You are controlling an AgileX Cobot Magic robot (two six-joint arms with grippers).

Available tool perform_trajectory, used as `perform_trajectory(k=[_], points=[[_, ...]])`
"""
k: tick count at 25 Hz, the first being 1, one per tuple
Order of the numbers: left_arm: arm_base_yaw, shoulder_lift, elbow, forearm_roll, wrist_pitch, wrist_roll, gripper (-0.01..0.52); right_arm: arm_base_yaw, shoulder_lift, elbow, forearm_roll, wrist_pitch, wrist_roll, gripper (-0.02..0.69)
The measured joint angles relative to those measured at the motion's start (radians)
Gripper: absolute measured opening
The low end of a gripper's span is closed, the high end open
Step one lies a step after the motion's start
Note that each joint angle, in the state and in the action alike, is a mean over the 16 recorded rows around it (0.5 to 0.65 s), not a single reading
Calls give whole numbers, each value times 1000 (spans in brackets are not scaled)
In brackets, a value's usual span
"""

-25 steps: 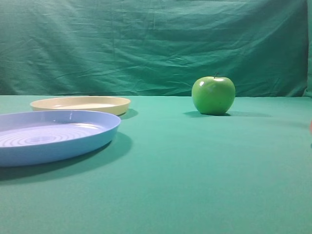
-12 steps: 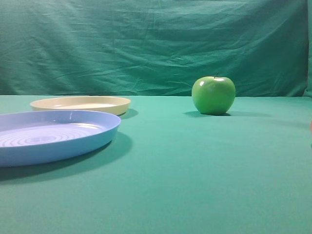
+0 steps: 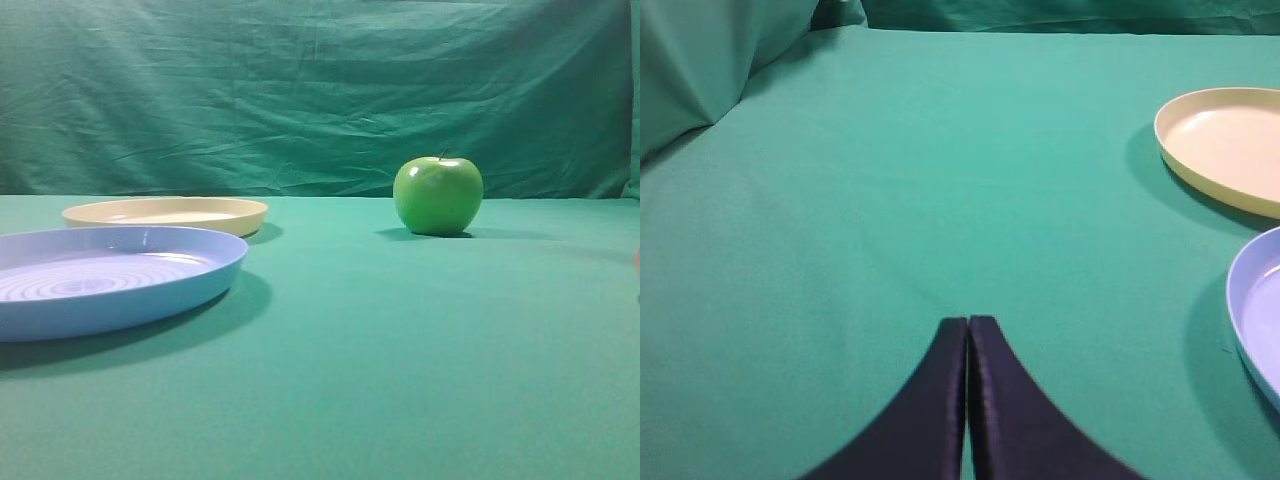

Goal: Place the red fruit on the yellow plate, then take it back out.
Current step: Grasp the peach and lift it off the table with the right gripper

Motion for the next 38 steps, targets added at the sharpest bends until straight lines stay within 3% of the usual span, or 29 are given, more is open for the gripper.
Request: perform_trajectory(k=[5,10,25,29,38], points=[[0,0,0,0,0,0,0,29,134,-74,1,160,4,0],[0,0,0,0,0,0,0,77,270,-98,-7,205,14,0],[0,0,0,0,0,0,0,232,688,-179,-101,4,59,18],[0,0,0,0,0,0,0,261,779,-195,-126,-53,71,108],[0,0,0,0,0,0,0,279,930,-206,-144,-147,91,465]])
